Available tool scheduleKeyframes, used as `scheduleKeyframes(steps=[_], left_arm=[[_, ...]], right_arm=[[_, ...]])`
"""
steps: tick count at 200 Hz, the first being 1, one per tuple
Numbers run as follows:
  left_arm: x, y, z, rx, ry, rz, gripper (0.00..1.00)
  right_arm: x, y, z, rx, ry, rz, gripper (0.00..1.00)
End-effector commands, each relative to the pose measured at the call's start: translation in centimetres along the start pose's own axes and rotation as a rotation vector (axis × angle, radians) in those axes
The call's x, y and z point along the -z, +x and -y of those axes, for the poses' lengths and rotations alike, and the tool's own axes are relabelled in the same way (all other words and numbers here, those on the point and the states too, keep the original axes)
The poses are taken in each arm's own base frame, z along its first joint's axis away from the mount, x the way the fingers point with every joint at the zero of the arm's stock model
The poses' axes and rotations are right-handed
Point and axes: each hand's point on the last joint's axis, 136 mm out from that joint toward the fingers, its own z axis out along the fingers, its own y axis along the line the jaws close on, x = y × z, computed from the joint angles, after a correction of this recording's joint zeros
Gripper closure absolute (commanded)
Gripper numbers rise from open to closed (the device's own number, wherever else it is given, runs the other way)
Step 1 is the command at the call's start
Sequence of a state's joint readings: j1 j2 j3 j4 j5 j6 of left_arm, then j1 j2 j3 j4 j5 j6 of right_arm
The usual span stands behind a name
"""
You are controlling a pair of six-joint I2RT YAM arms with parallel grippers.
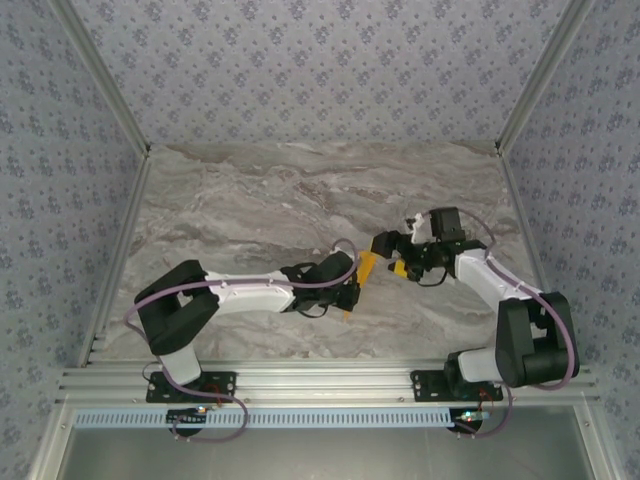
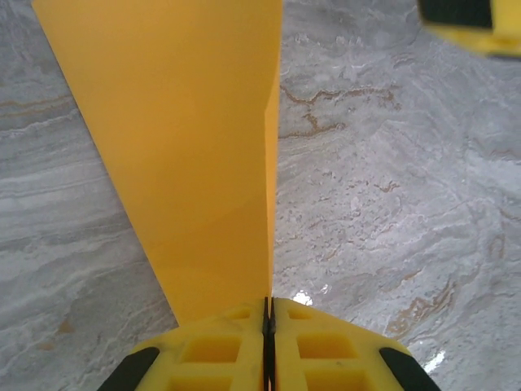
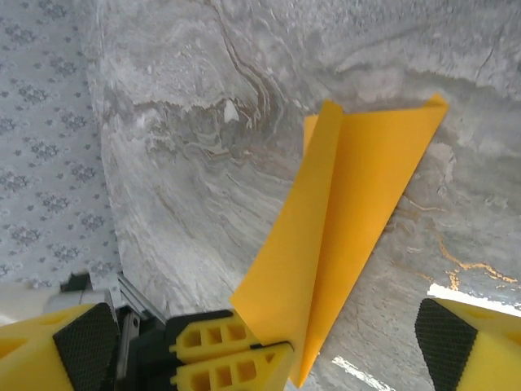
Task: Fold a paper plane with a square sheet of paper (fold left side to right side)
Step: Fold the wing for the fifth time at the center of the table.
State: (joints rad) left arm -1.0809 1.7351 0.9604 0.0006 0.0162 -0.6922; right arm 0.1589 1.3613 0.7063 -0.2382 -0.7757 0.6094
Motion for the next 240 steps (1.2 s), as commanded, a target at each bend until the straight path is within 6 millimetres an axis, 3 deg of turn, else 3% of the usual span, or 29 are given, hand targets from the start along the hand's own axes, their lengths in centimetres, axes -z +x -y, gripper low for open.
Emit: scheduleKeyframes(steps=[1,26,62,149,240], left_arm=[[0.8,-1.0,2.4,0.056,0.144,0.018,0.91],[0.4,-0.9,2.6,0.072,0.165,0.011,0.91],[0.1,-1.0,2.5,0.091,0.172,0.01,0.92],[-0.7,-0.7,2.4,0.103,0.173,-0.01,0.92],[-1.8,-0.5,2.2,0.145,0.217,-0.035,0.92]], right_arm=[[-0.5,-0.9,-1.4,0.0,-0.07,0.019,0.0],[-1.5,-1.2,-1.2,-0.031,-0.07,0.009,0.0],[-2.4,-1.8,0.3,-0.081,-0.001,0.014,0.1],[-4.9,-2.4,1.6,-0.109,0.036,-0.016,0.1],[-6.3,-0.8,5.0,-0.112,0.18,-0.091,0.1]])
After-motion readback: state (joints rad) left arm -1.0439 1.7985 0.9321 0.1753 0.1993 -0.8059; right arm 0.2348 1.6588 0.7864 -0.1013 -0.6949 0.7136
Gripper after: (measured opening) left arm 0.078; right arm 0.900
